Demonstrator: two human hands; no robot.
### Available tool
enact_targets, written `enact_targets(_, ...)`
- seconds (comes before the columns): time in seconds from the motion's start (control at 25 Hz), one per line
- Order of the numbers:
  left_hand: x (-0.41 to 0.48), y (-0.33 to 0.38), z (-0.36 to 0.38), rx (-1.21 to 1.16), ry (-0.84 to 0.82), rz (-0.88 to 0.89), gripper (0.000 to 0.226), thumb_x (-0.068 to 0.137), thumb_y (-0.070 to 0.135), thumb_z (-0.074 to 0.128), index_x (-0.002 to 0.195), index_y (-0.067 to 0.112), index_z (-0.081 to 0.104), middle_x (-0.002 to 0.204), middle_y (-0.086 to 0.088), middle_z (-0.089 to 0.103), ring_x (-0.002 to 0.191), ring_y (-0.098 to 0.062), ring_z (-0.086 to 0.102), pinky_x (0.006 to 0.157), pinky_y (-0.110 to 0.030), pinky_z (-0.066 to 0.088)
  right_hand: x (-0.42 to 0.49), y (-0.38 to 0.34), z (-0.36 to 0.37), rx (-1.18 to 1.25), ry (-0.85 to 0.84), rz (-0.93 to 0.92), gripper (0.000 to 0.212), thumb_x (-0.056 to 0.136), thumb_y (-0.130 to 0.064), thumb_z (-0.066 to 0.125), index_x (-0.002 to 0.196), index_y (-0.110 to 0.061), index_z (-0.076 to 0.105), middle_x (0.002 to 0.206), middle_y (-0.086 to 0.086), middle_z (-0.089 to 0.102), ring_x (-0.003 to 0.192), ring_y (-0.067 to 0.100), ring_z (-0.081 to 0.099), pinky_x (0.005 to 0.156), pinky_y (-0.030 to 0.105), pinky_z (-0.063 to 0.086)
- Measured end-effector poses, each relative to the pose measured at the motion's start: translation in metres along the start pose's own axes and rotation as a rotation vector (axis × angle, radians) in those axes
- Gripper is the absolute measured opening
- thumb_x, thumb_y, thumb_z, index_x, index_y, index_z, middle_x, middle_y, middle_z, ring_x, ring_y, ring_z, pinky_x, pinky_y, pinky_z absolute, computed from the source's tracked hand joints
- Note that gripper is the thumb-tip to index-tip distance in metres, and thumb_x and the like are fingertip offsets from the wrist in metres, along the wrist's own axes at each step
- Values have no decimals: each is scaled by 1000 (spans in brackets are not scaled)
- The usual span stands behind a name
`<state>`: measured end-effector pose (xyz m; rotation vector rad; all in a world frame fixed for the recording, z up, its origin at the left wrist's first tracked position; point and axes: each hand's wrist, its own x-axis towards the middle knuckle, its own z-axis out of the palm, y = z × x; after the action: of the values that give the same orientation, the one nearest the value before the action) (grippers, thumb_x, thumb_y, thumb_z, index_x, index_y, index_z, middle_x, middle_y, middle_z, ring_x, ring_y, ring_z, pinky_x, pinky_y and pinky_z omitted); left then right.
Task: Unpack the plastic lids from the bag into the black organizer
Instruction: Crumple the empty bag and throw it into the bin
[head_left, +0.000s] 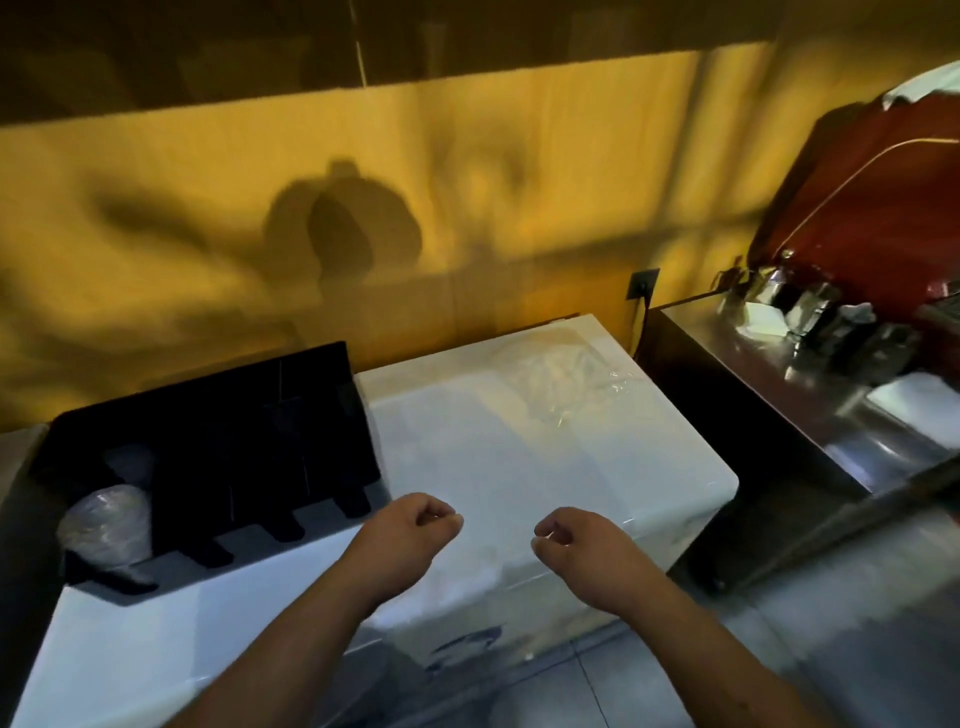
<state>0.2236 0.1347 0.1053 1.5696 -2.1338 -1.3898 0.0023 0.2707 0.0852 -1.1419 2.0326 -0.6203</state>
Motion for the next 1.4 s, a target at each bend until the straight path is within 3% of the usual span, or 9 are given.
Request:
enact_targets(0.32, 38, 45, 46, 3, -87, 25, 21, 93, 52, 68, 105, 35, 73, 107, 10, 74, 96, -7, 70, 69, -22, 49, -1, 44, -49, 41, 112, 115, 23, 95, -42, 63, 115, -30, 69, 104, -12, 69, 93, 8, 66, 80, 30, 55)
enact_targets(0.52, 88, 75, 57, -38, -125, 61, 18, 95, 50, 68, 104, 34, 72, 107, 12, 74, 96, -5, 70, 69, -22, 49, 31, 54, -85, 41, 160, 143, 26, 96, -43, 63, 117, -29, 69, 109, -9, 70, 96, 8, 66, 89, 36, 59)
enact_targets(0.76, 170, 99, 49, -86, -130, 56, 14, 96, 46, 68, 102, 33, 71, 105, 10, 73, 96, -8, 69, 69, -26, 50, 100, 40, -111, -92, 183, 158, 30, 98, -46, 60, 121, -29, 67, 111, -9, 71, 96, 8, 65, 90, 29, 56)
enact_targets(0.88, 208, 111, 43, -73, -132, 62, 20, 98, 45, 67, 109, 29, 70, 108, 10, 71, 97, -10, 67, 77, -31, 51, 133, 26, -129, -130, 215, 168, 29, 97, -47, 61, 120, -30, 68, 113, -9, 71, 97, 9, 67, 85, 26, 56)
enact_targets(1.04, 245, 125, 41, -53, -160, 51, 24, 99, 45, 65, 115, 28, 69, 112, 8, 69, 101, -13, 65, 84, -33, 53, 167, 16, -151, -113, 250, 158, 18, 96, -42, 64, 110, -31, 70, 105, -10, 72, 88, 1, 65, 67, 17, 49)
enact_targets(1.16, 265, 130, 40, -69, -166, 34, 22, 99, 45, 65, 114, 29, 69, 111, 9, 69, 102, -13, 65, 87, -35, 55, 189, 11, -158, -117, 262, 154, 11, 95, -39, 65, 102, -33, 71, 99, -12, 72, 85, 0, 64, 66, 17, 46)
enact_targets(1.4, 299, 130, 38, -112, -122, -47, 14, 99, 45, 65, 103, 32, 68, 107, 9, 70, 99, -13, 66, 81, -34, 54, 249, 11, -171, -148, 241, 75, 9, 95, -39, 63, 93, -35, 71, 83, -19, 68, 76, -1, 63, 60, 14, 42)
